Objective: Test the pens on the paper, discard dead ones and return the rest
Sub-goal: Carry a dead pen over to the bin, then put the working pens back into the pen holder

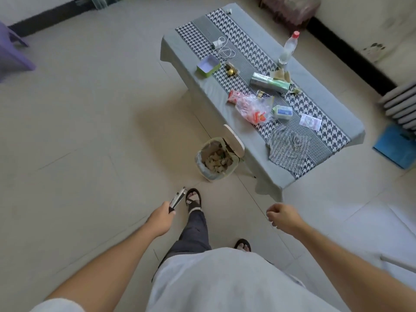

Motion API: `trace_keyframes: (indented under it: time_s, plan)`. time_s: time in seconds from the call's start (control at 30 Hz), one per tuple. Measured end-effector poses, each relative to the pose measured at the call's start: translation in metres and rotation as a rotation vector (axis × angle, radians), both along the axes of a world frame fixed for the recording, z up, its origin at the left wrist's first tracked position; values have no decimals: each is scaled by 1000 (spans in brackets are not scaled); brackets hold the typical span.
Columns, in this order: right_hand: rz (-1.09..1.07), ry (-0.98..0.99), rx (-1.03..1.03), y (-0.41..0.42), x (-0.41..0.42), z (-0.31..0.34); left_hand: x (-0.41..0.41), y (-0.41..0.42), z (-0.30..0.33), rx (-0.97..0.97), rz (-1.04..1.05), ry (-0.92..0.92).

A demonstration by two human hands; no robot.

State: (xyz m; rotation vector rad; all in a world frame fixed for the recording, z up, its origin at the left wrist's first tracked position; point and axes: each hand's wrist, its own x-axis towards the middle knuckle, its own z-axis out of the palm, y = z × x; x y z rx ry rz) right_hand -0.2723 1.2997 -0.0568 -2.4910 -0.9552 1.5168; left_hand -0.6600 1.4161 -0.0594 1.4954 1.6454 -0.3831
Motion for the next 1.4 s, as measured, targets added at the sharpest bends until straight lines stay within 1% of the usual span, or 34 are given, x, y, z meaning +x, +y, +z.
trace_keyframes:
  time_s: [0.17, 0.27, 0.37, 0.5, 0.57, 0.63, 0.7, 0.87, 0.97, 1.07, 1.2, 1.3, 1.4]
  plan:
    - [-133, -6, -63, 48, -20, 5, 40, 120, -21, -96, -191, 13]
    - [-183, -20, -51, 70, -32, 11, 70, 177, -34, -130, -279, 24]
    - [-253, -13, -76, 85, -42, 16, 105, 216, -49, -154, -354, 43]
    - [-280, 9, -107, 85, -44, 9, 148, 243, -76, -163, -463, 75]
    - [-280, 3, -130, 77, -41, 4, 162, 248, -90, -172, -418, 58]
    - [-293, -7, -142, 67, -37, -1, 171, 248, -101, -179, -323, 30]
    - [-327, -7, -150, 56, -32, -3, 174, 246, -107, -145, -248, 29]
    - [-344, 2, -165, 30, -17, -4, 155, 218, -92, -120, -183, 51]
    - [-358, 15, -149, 20, -4, -3, 136, 194, -74, -135, -195, 51]
    - [-381, 34, -114, 11, 12, 1, 117, 171, -52, -138, -232, 89]
    - [-431, 39, -69, -7, 31, 6, 108, 152, -25, -124, -290, 105]
    - [-535, 39, -38, -28, 39, 10, 121, 147, -8, -108, -331, 68]
    - [-701, 53, -22, -57, 33, 10, 143, 142, 2, -83, -423, 30]
